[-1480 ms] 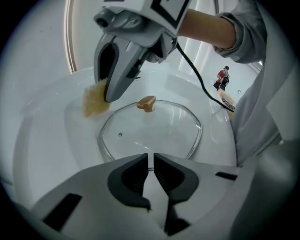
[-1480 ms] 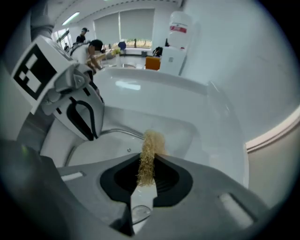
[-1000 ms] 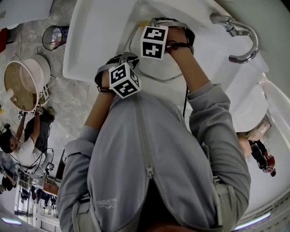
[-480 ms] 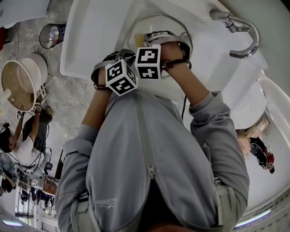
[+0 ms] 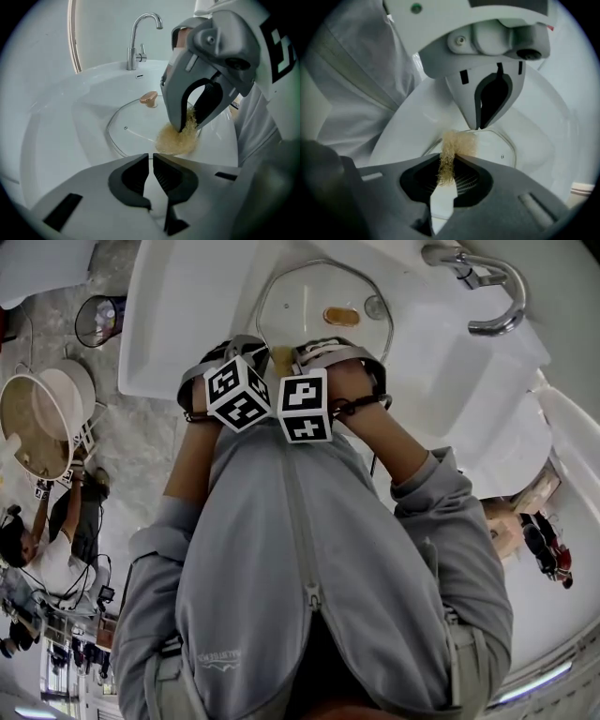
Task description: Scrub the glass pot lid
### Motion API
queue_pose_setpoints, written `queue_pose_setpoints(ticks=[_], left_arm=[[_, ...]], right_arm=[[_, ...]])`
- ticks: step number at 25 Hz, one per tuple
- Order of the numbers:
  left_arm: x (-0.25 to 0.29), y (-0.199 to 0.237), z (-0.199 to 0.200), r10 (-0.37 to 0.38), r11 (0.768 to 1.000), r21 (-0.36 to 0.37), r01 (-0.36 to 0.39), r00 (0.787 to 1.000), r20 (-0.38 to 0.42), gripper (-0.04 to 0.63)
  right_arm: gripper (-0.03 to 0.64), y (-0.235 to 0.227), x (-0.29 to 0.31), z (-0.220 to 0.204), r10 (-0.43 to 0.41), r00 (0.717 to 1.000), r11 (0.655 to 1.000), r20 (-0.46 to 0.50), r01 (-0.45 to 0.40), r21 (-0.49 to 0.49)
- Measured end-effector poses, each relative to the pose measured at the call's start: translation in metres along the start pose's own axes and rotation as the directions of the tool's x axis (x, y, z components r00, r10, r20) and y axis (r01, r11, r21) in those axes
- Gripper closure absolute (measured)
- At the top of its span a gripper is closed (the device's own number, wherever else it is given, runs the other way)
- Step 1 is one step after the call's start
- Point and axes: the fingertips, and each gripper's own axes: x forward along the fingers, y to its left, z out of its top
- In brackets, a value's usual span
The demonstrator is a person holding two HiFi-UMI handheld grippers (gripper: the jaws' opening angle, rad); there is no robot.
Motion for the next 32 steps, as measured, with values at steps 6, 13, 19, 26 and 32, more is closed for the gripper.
queue_pose_setpoints(ticks=[6, 13, 19, 26, 32], left_arm=[[0.001, -0.005, 0.001, 0.0, 1.0, 0.005, 0.0, 1.0, 0.003, 0.565], [0.001, -0.003, 0.002, 0.004, 1.0, -0.014, -0.003, 1.0, 0.004, 0.565], [0.006, 0.001, 0.01, -0.001, 1.0, -0.013, 0.001, 1.0, -0.001, 0.565], [0.012, 0.01, 0.029, -0.027, 1.0, 0.001, 0.027, 1.0, 0.011, 0.565], [0.018, 0.016, 0.057, -0.056, 0.998, 0.012, 0.056, 0.997, 0.053, 0.565]], right_arm=[[0.569, -0.007, 0.0, -0.002, -0.03, 0.999, 0.999, -0.019, 0.03, -0.015], [0.569, -0.053, 0.005, -0.018, -0.08, 0.995, 0.997, -0.067, 0.079, -0.026], [0.569, -0.1, 0.015, -0.042, -0.072, 0.994, 0.997, -0.08, 0.075, 0.026], [0.569, -0.138, 0.032, -0.082, -0.039, 0.997, 0.98, -0.07, 0.052, 0.191], [0.569, -0.151, 0.043, -0.128, -0.059, 0.995, 0.937, -0.085, 0.085, 0.338]])
